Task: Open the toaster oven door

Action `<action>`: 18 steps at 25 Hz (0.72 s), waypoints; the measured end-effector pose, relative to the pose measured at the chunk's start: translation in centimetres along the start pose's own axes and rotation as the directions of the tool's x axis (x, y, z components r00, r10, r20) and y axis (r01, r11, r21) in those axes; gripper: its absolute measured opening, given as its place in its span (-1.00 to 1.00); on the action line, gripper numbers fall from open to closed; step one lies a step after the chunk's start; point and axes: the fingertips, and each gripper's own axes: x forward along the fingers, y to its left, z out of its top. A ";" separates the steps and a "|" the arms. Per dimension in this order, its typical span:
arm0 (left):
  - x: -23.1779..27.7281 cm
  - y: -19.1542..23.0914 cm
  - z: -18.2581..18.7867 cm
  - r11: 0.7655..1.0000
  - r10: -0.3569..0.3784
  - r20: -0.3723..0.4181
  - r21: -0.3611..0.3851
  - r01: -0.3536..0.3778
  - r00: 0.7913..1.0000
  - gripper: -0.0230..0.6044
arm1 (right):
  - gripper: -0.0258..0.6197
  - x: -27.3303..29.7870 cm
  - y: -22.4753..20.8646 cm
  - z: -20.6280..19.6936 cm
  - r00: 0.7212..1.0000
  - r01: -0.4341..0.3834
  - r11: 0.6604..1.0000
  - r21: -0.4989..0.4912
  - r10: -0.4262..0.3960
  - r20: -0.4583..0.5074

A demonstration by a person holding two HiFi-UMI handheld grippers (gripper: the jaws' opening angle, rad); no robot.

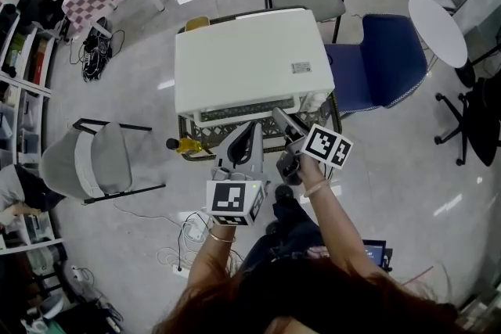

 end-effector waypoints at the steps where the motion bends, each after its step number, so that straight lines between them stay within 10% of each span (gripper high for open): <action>1: 0.0 -0.1 0.0 1.000 0.000 0.001 -0.005 0.000 1.000 -0.88 | -0.20 0.0 -0.1 0.0 1.000 0.002 1.000 0.002 -0.002 0.002; 18: -0.1 -1.8 -0.5 1.000 -0.012 0.003 -0.026 0.012 1.000 -0.88 | -0.33 -0.4 -0.7 -0.5 0.998 0.023 0.998 -0.058 -0.027 -0.057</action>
